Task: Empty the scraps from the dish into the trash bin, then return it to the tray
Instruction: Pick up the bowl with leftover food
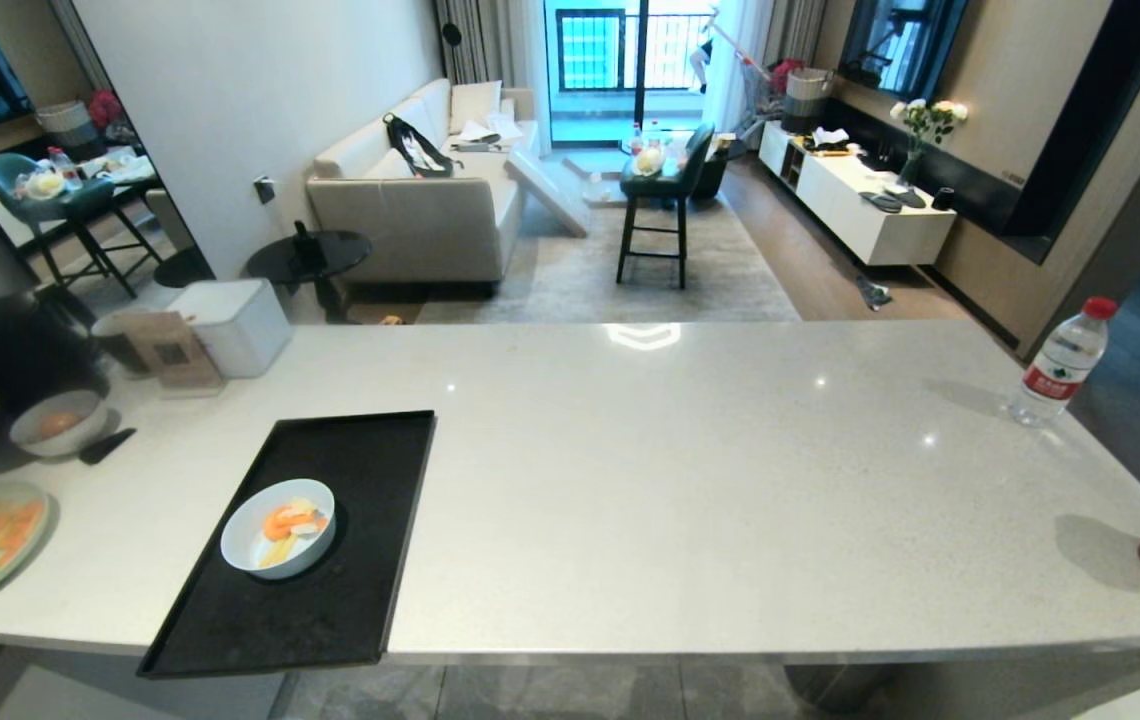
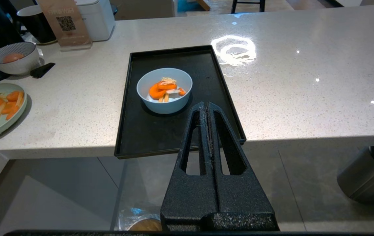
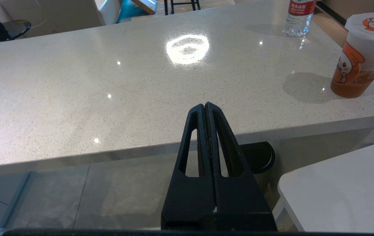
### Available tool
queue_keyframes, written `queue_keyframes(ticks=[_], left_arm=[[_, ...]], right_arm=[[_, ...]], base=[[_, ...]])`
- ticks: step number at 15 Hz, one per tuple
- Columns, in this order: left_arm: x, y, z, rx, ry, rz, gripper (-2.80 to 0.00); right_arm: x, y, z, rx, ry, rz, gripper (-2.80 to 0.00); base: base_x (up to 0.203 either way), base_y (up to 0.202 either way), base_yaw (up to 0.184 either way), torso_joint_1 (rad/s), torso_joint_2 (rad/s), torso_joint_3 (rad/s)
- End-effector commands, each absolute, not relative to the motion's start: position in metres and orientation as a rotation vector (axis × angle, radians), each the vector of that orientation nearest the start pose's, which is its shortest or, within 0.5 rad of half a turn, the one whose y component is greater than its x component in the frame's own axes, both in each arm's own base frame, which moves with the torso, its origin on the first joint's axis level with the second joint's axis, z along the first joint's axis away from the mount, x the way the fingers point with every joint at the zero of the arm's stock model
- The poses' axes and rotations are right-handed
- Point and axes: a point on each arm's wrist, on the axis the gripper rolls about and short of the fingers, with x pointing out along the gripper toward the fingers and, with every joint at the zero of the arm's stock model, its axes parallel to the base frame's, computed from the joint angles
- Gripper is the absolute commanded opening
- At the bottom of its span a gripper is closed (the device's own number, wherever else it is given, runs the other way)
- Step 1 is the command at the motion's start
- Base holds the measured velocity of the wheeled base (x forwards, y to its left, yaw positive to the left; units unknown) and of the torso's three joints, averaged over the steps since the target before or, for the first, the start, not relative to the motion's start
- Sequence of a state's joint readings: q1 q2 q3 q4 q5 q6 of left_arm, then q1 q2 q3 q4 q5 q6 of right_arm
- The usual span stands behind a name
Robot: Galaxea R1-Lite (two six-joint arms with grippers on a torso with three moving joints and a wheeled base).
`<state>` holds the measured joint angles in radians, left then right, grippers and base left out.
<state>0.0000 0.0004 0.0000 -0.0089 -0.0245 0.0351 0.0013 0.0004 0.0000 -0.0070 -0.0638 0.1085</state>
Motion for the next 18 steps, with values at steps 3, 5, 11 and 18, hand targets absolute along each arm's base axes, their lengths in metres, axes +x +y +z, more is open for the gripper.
queue_keyframes(ticks=[3,5,11,18], left_arm=[[-0.0228,-0.0006,0.0764,0.035,-0.010,-0.024,-2.80],[-0.0228,-0.0006,0.0764,0.035,-0.010,-0.024,-2.80],[-0.0228,-0.0006,0.0764,0.025,-0.010,-0.024,-2.80],[-0.0228,-0.0005,0.0763,0.006,-0.008,-0.021,-2.80]], right_arm=[[-0.0228,-0.0015,0.0763,0.109,-0.011,-0.062,-2.80],[-0.0228,-0.0015,0.0763,0.109,-0.011,-0.064,-2.80],[-0.0228,-0.0015,0.0763,0.109,-0.011,-0.062,-2.80],[-0.0228,-0.0015,0.0763,0.109,-0.011,-0.063,-2.80]], base=[[0.000,0.000,0.000,0.000,0.00,0.000],[0.000,0.000,0.000,0.000,0.00,0.000],[0.000,0.000,0.000,0.000,0.00,0.000],[0.000,0.000,0.000,0.000,0.00,0.000]])
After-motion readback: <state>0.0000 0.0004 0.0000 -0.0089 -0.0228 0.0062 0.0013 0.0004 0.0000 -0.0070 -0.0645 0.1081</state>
